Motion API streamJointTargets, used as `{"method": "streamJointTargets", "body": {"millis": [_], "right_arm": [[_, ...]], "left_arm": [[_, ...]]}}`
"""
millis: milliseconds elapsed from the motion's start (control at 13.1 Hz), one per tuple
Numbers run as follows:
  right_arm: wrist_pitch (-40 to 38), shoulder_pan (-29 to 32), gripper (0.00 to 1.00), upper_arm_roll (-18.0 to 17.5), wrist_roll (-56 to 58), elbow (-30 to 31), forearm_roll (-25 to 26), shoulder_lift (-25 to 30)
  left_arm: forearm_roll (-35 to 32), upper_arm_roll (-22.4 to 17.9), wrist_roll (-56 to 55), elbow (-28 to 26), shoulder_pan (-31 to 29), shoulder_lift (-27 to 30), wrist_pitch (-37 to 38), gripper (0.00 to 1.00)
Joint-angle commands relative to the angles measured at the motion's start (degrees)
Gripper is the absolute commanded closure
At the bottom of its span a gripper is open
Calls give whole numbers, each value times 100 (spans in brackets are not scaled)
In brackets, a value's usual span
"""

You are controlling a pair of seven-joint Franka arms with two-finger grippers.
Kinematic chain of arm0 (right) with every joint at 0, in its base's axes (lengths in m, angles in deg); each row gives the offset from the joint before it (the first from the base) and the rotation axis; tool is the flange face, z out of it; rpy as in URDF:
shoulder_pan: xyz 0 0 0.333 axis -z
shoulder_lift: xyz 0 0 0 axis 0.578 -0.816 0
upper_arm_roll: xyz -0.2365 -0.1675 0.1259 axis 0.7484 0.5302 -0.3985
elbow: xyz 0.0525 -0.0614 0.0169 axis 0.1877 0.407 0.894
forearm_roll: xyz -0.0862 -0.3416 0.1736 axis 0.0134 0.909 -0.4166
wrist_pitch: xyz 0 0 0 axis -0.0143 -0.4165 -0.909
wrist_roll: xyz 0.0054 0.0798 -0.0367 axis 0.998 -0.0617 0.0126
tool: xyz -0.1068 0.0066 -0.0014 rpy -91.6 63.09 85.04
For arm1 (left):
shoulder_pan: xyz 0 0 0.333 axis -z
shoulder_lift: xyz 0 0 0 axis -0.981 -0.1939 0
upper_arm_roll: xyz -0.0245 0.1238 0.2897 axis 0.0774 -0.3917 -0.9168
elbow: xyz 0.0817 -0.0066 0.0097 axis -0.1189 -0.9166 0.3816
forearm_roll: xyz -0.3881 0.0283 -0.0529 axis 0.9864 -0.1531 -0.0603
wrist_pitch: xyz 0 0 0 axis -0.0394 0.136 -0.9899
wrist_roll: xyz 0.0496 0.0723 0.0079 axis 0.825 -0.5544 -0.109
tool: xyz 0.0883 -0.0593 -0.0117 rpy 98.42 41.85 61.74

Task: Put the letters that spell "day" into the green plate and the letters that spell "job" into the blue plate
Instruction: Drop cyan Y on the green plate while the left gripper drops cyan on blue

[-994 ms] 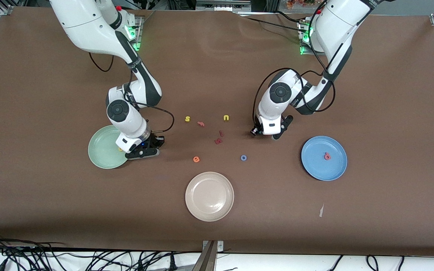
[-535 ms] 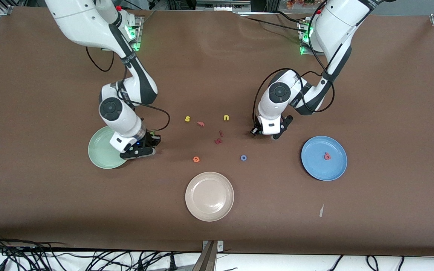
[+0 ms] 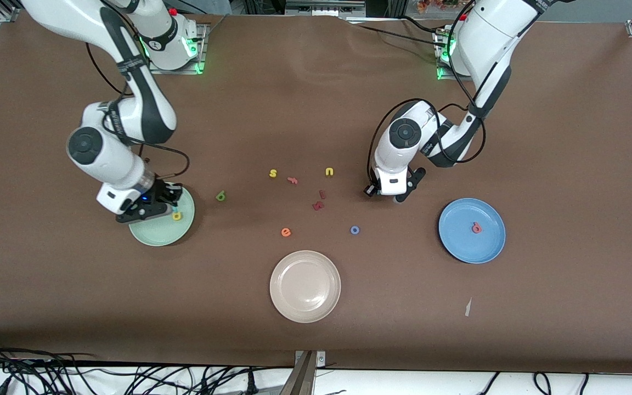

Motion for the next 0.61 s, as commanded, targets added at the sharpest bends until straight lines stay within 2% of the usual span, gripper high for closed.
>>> {"method": "streamJointTargets", "body": {"millis": [0, 76, 153, 229, 306, 382, 535], "right_arm": [[11, 338, 100, -59, 432, 333, 3, 259], [20, 348, 96, -33, 432, 342, 3, 241], [20, 357, 74, -15, 432, 342, -6, 232], [28, 357, 44, -15, 389, 333, -6, 206], [37, 348, 33, -15, 354, 333, -23, 197], [46, 348, 32, -24, 345, 333, -41, 188], [64, 339, 31, -24, 318, 307, -93, 179]], "left_arm": [[-389, -31, -54, 57, 42, -112, -64, 100], [-573, -31, -18, 57, 33, -112, -29, 100], [-827, -31, 165, 74, -19, -86, -3, 100], [-969, -22, 602, 127, -124, -25, 241, 100], [-971, -22, 1180, 249, -247, 63, 705, 100], [-971, -13, 1847, 311, -457, 194, 1031, 100], [-953, 4, 3114, 312, -931, 379, 1166, 100]]}}
